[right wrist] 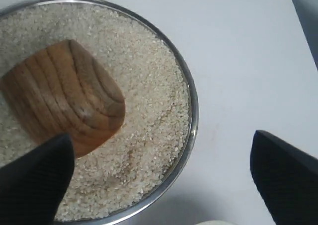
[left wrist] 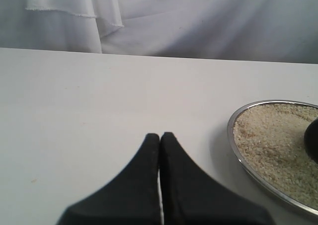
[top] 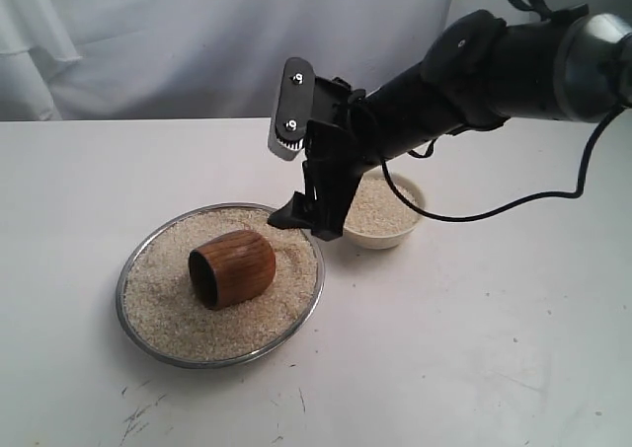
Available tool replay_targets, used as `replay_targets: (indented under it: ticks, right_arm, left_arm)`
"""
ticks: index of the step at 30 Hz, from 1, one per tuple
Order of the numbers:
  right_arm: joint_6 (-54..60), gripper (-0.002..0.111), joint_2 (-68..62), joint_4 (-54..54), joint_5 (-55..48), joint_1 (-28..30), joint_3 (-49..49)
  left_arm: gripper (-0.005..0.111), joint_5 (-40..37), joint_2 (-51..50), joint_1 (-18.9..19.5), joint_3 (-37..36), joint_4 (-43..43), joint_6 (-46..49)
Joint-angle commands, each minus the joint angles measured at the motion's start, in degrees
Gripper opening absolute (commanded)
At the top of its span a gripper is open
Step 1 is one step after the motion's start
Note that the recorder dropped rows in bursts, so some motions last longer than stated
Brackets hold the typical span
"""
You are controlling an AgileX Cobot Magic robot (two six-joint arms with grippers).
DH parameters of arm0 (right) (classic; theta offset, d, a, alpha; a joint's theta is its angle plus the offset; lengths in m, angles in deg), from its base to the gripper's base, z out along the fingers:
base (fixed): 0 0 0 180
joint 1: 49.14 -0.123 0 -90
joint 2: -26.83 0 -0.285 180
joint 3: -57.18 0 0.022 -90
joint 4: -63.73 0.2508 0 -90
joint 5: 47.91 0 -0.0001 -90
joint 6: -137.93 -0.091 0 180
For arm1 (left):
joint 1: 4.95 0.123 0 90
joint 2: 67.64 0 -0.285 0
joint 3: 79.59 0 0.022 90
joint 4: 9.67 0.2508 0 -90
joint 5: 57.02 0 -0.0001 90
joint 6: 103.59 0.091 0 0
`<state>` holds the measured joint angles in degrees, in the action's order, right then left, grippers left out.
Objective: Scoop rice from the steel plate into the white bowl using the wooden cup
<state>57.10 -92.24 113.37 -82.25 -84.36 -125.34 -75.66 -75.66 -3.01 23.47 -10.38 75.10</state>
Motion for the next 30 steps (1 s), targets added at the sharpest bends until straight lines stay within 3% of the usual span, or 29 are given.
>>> replay_targets:
  ticks: [1, 7, 19, 30]
  right_arm:
    - [3.73, 0.087, -1.95, -0.31, -0.48, 0.23, -0.16]
    - [11.13, 0.087, -3.52, -1.43, -7.95, -0.02, -0.16]
    - [21.87, 0.087, -4.02, 1.82, -4.90, -3.05, -0.26]
    - [16.00, 0.087, -11.34, -1.47, -8.47, -6.36, -9.79]
  left_arm:
    - [0.000, 0.37, 0.24, -0.16, -0.28, 0.03, -0.04]
    - [0.000, 0.37, 0.24, -0.16, -0.28, 0.03, -0.04]
    - [0.000, 0.37, 0.24, -0.16, -0.28, 0.03, -0.04]
    - [0.000, 0.37, 0.24, -0.16, -0.28, 0.03, -0.04]
